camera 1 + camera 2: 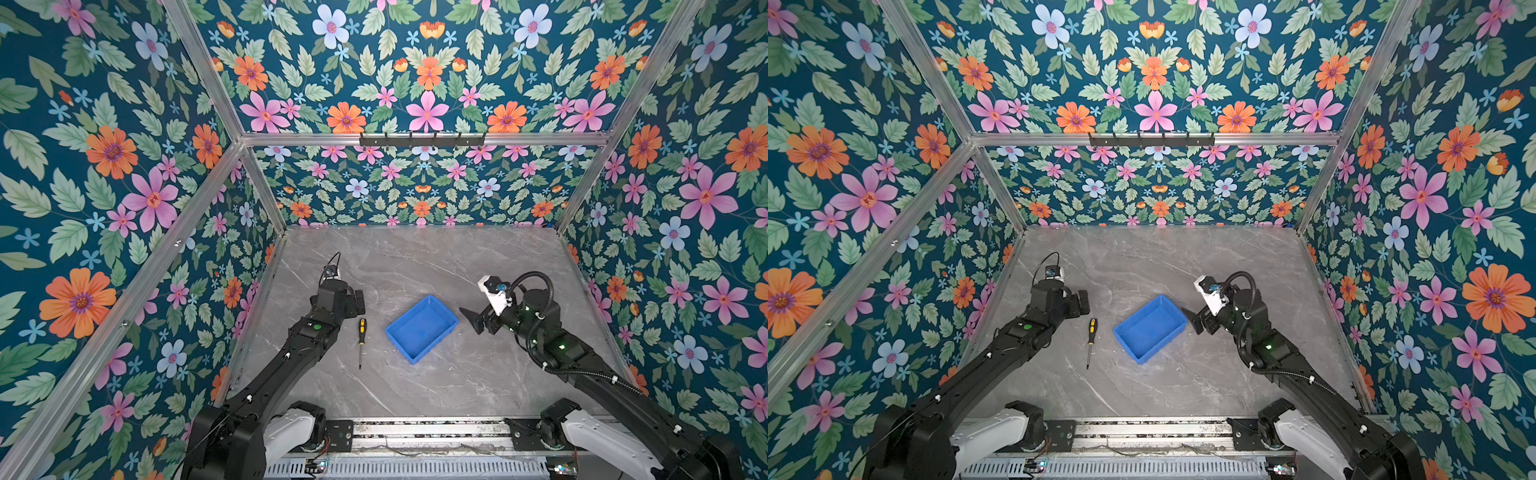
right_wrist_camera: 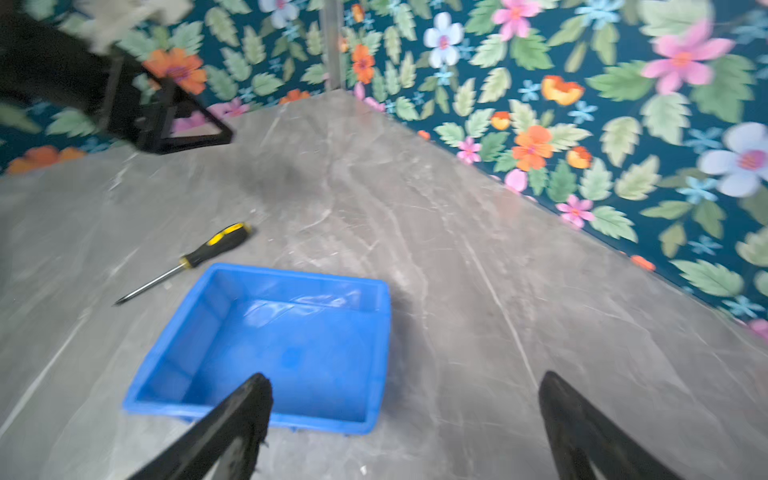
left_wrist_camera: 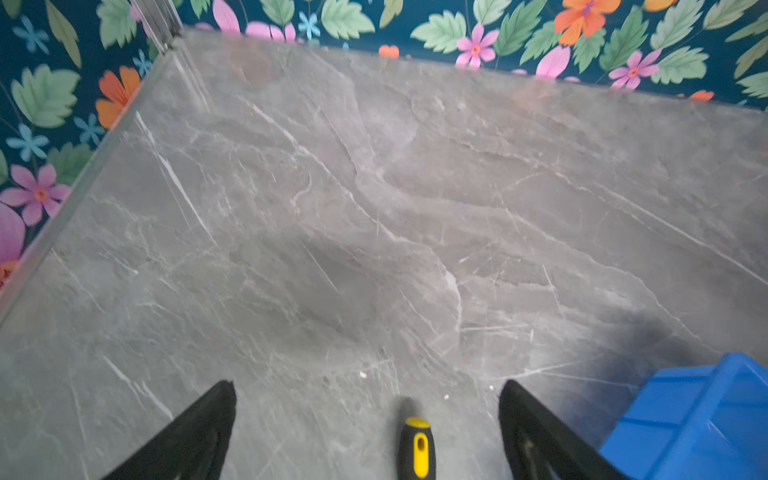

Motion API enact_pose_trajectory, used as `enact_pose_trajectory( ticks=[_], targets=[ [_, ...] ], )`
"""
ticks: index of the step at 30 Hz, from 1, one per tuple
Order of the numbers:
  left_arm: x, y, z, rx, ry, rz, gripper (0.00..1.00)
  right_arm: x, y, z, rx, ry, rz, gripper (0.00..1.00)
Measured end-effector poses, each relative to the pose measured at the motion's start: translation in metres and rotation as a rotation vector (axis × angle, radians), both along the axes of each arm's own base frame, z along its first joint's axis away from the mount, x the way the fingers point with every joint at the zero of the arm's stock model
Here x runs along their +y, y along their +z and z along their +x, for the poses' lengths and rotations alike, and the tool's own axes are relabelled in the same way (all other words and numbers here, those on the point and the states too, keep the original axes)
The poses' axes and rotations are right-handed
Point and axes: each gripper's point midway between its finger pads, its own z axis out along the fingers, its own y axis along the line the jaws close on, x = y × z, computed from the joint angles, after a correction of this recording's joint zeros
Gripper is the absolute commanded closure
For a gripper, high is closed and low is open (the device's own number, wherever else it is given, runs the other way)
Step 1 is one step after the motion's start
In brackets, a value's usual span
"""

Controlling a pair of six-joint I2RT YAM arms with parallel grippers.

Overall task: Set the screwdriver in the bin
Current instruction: 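Reach the left gripper over the screwdriver handle while the right arm nears the bin, then close the left gripper on the yellow-and-black screwdriver handle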

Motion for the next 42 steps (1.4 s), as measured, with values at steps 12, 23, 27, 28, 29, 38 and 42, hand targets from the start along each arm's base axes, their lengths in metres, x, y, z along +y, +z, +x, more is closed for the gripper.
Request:
enact_pose_trajectory(
  ticks=[12, 23, 27, 28, 29, 38, 42],
  targets=[
    [-0.041, -0.071, -0.026, 0.322, -0.089, 0.017, 0.13, 0.046, -0.026, -0.041, 0.072, 0.231, -0.075, 0.01],
    [-0.051, -0.103, -0.036, 0.438, -0.108, 0.038, 0.36, 0.04, -0.042, -0.044, 0.096, 0.214, -0.096, 0.01],
    [-0.052, -0.112, -0.036, 0.468, -0.105, 0.047, 0.48, 0.039, -0.04, -0.044, 0.091, 0.209, -0.09, 0.01],
    [-0.052, -0.113, -0.036, 0.472, -0.105, 0.048, 0.49, 0.039, -0.039, -0.044, 0.09, 0.206, -0.091, 0.01],
    [-0.052, -0.114, -0.036, 0.476, -0.104, 0.05, 0.51, 0.039, -0.039, -0.044, 0.09, 0.206, -0.091, 0.01],
    [-0.048, -0.12, -0.037, 0.487, -0.091, 0.07, 0.72, 0.039, -0.037, -0.043, 0.085, 0.206, -0.089, 0.01],
    [-0.047, -0.121, -0.037, 0.484, -0.087, 0.074, 0.81, 0.038, -0.039, -0.042, 0.084, 0.196, -0.095, 0.01]
  ],
)
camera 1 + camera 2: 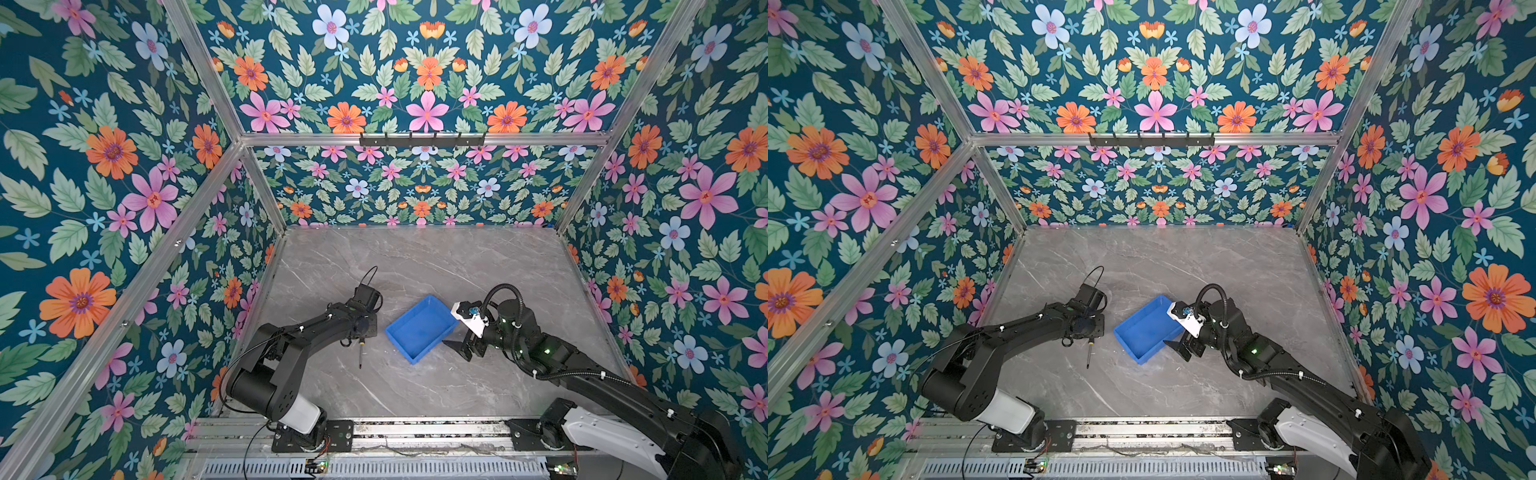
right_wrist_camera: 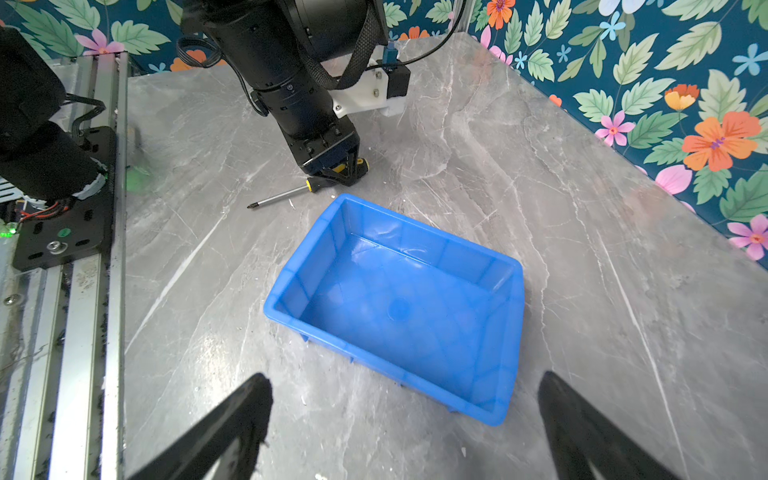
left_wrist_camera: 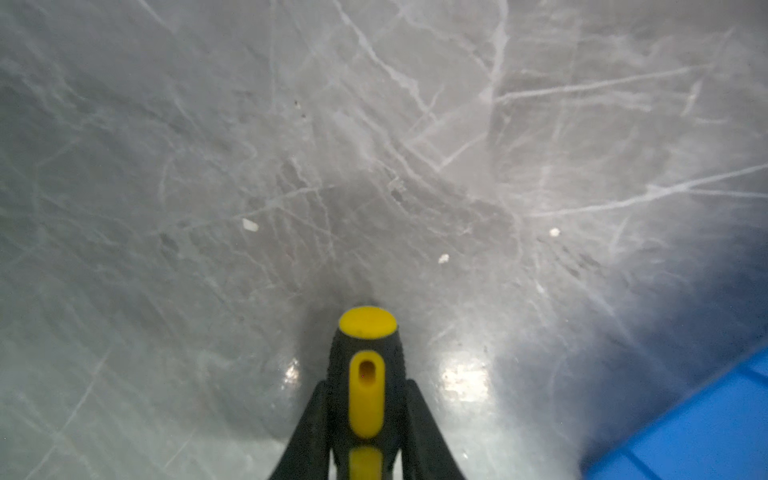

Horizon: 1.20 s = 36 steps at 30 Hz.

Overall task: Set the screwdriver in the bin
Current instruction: 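Close the left gripper on the yellow-and-black screwdriver handle, then lift the screwdriver with the left gripper and carry it over the blue bin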

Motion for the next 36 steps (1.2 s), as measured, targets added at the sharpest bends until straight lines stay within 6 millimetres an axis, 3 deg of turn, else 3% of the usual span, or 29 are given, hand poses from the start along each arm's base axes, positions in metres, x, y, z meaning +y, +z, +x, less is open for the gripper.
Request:
enact_pose_trajectory(
  ticks=[10, 18, 27, 32, 36],
  targets=[
    [0.002, 0.014, 0.006, -0.03, 0.007, 0.017, 0.84, -0.003, 0.003, 0.0, -0.015, -0.013, 0.004, 0.01],
    [-0.01, 0.055, 0.026, -0.114, -0.031, -0.008, 0.85, -0.015, 0.012, -0.001, -0.049, -0.05, 0.012, 0.01],
    [-0.058, 0.125, 0.068, -0.247, -0.168, -0.034, 0.85, -0.047, 0.035, -0.002, -0.13, -0.104, -0.022, 0.01],
    [-0.103, 0.143, 0.078, -0.271, -0.284, -0.044, 0.85, -0.059, 0.046, -0.008, -0.164, -0.118, -0.054, 0.01],
    [-0.141, 0.148, 0.074, -0.273, -0.384, -0.053, 0.85, -0.068, 0.048, -0.013, -0.174, -0.135, -0.074, 0.01]
  ],
)
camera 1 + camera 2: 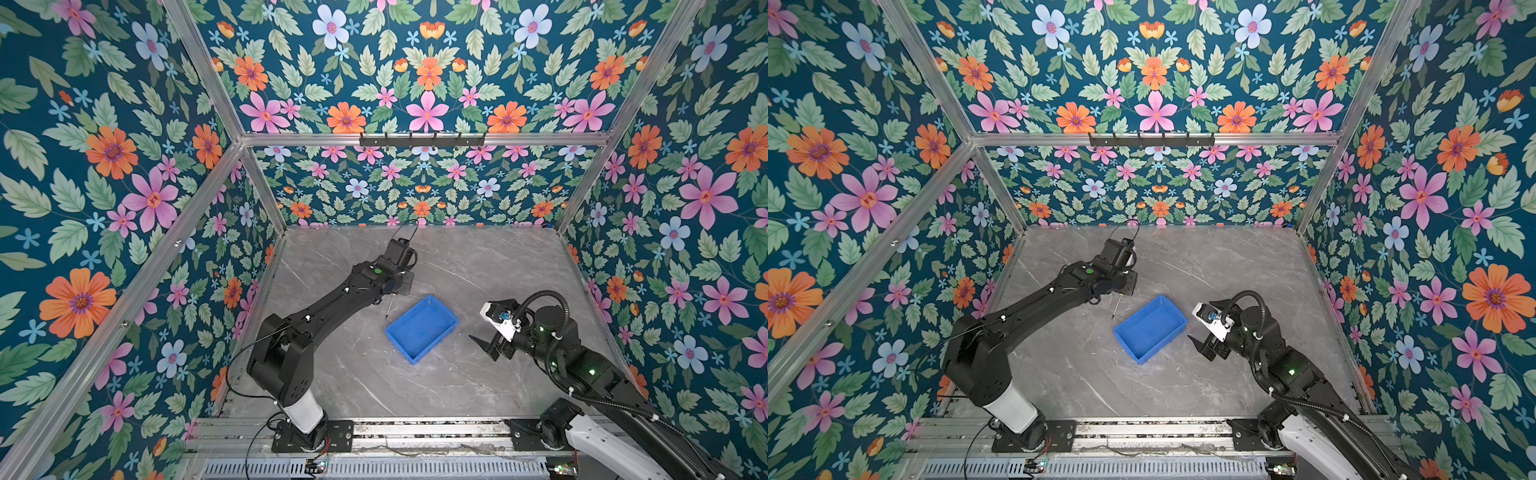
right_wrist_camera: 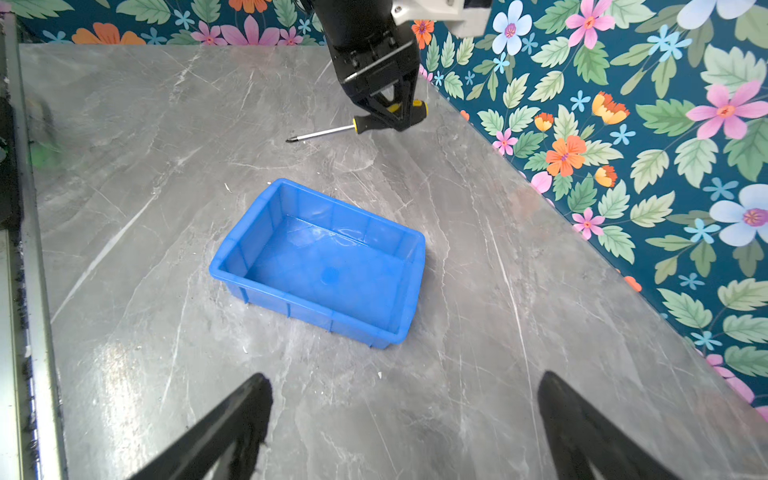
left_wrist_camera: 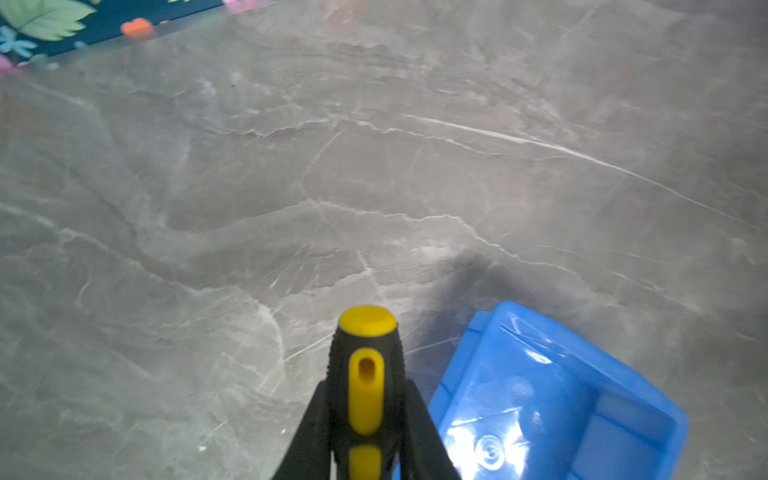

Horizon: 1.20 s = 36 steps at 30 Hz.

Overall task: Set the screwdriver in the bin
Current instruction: 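Lift the screwdriver with the left gripper and carry it over the blue bin, then lower the screwdriver into the bin and open the left gripper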

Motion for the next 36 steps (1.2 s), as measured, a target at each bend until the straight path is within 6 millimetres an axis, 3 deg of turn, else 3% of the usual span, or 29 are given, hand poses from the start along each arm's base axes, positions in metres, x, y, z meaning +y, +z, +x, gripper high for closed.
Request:
enact_pose_trajectory(
  ticks=[5, 11, 20, 31, 36],
  targets=[
    [-0.042, -0.013, -0.016, 0.03, -0.121, 0.016, 0.86, -0.008, -0.004, -0.007, 0.008, -0.012, -0.014, 0.01],
    [-0.065, -0.042, -0.04, 0.084, -0.237, 0.057, 0.86, -0.011, -0.013, -0.012, 0.03, -0.013, -0.029, 0.01],
    [-0.065, -0.095, -0.062, 0.174, -0.33, 0.12, 0.86, -0.012, -0.02, -0.014, 0.047, -0.012, -0.039, 0.01],
    [-0.071, -0.129, -0.065, 0.204, -0.355, 0.127, 0.83, -0.009, -0.028, -0.018, 0.082, 0.004, -0.026, 0.01],
    [-0.069, -0.138, -0.068, 0.219, -0.358, 0.136, 0.73, -0.008, -0.028, -0.019, 0.085, 0.014, -0.023, 0.01]
  ],
)
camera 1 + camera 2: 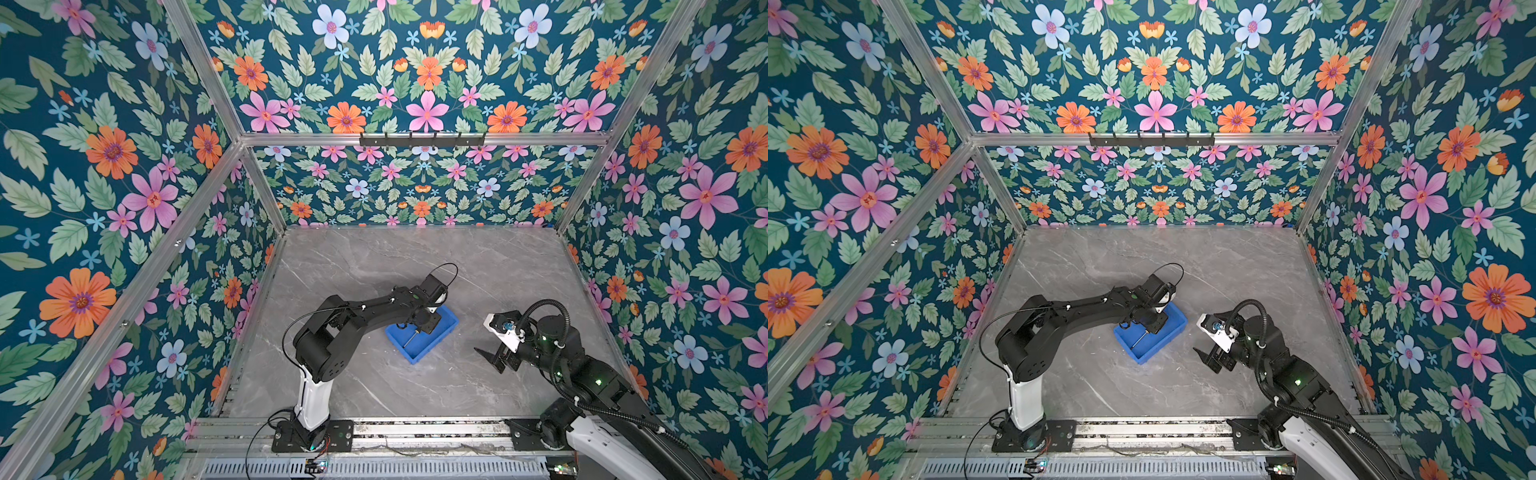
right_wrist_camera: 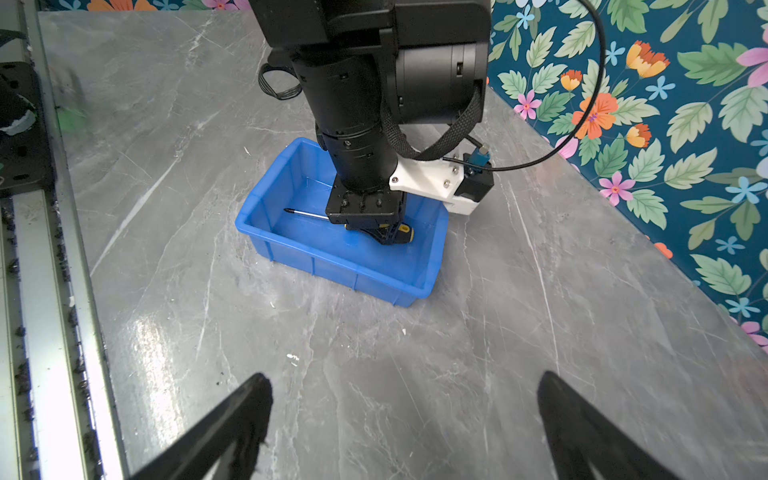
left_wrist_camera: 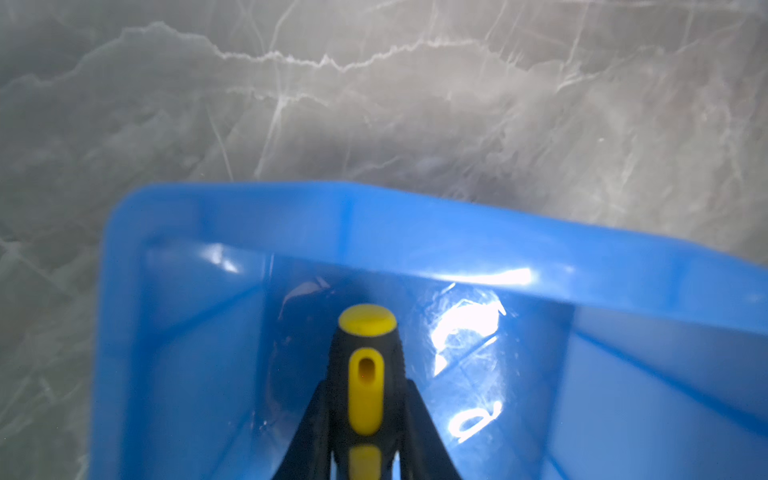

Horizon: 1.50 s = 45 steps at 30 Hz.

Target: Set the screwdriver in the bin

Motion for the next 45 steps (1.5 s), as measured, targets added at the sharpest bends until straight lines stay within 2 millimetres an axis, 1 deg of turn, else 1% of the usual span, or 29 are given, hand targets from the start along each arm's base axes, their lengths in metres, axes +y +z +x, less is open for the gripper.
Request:
enact_pose_trajectory(
  ticks=[2, 4, 6, 9, 13, 14, 15, 17, 19, 23, 26, 29, 31, 33, 36, 37, 39, 42, 45],
  targets=[
    [-0.001, 0.001, 0.0, -0.005, -0.001, -0.005, 0.61, 0.0, 0.0, 0.0, 0.0, 0.002, 0.001, 0.01],
    [-0.001, 0.003, 0.0, -0.011, -0.002, -0.01, 0.52, 0.0, 0.0, 0.0, 0.0, 0.002, 0.001, 0.01],
    [-0.001, 0.007, -0.001, -0.018, -0.003, -0.015, 0.46, 0.0, 0.001, 0.0, -0.003, 0.003, 0.001, 0.01],
    [-0.001, 0.019, -0.001, -0.04, -0.002, -0.031, 0.38, 0.0, 0.001, 0.0, -0.003, 0.001, 0.0, 0.01],
    [-0.004, 0.048, 0.001, -0.091, -0.003, -0.08, 0.26, 0.001, -0.002, 0.002, -0.002, -0.006, 0.007, 0.01],
    [-0.004, 0.057, 0.001, -0.108, -0.003, -0.097, 0.21, 0.001, -0.002, 0.003, -0.006, -0.01, 0.011, 0.01],
    [-0.004, 0.066, 0.002, -0.126, -0.001, -0.114, 0.19, 0.001, -0.002, 0.005, -0.01, -0.018, 0.017, 0.01],
    [-0.004, 0.089, 0.005, -0.175, 0.003, -0.151, 0.11, 0.0, 0.0, 0.008, -0.018, -0.037, 0.032, 0.01],
    [-0.004, 0.11, 0.01, -0.234, 0.016, -0.19, 0.07, 0.0, 0.002, 0.014, -0.021, -0.063, 0.059, 0.01],
    [0.001, 0.151, 0.02, -0.361, 0.053, -0.258, 0.06, -0.004, 0.012, 0.029, -0.037, -0.124, 0.115, 0.01],
    [0.009, 0.175, 0.024, -0.461, 0.073, -0.289, 0.06, -0.006, 0.019, 0.039, -0.043, -0.167, 0.162, 0.01],
    [0.023, 0.193, 0.027, -0.547, 0.096, -0.318, 0.06, -0.011, 0.028, 0.053, -0.047, -0.217, 0.223, 0.01],
    [0.035, 0.202, 0.03, -0.596, 0.124, -0.336, 0.05, -0.017, 0.03, 0.063, -0.038, -0.266, 0.268, 0.01],
    [0.05, 0.207, 0.033, -0.641, 0.153, -0.341, 0.01, -0.025, 0.031, 0.073, -0.027, -0.315, 0.306, 0.01],
    [0.075, 0.207, 0.038, -0.693, 0.208, -0.335, 0.01, -0.04, 0.031, 0.087, -0.014, -0.394, 0.358, 0.01],
    [0.088, 0.203, 0.04, -0.709, 0.228, -0.322, 0.01, -0.045, 0.029, 0.091, -0.015, -0.416, 0.366, 0.01],
    [0.114, 0.195, 0.047, -0.728, 0.289, -0.308, 0.0, -0.056, 0.025, 0.101, -0.018, -0.471, 0.378, 0.01],
    [0.17, 0.173, 0.057, -0.75, 0.417, -0.265, 0.01, -0.074, 0.013, 0.113, -0.016, -0.553, 0.387, 0.01],
    [0.222, 0.15, 0.057, -0.776, 0.537, -0.224, 0.0, -0.095, -0.006, 0.122, -0.005, -0.637, 0.387, 0.01]
  ],
)
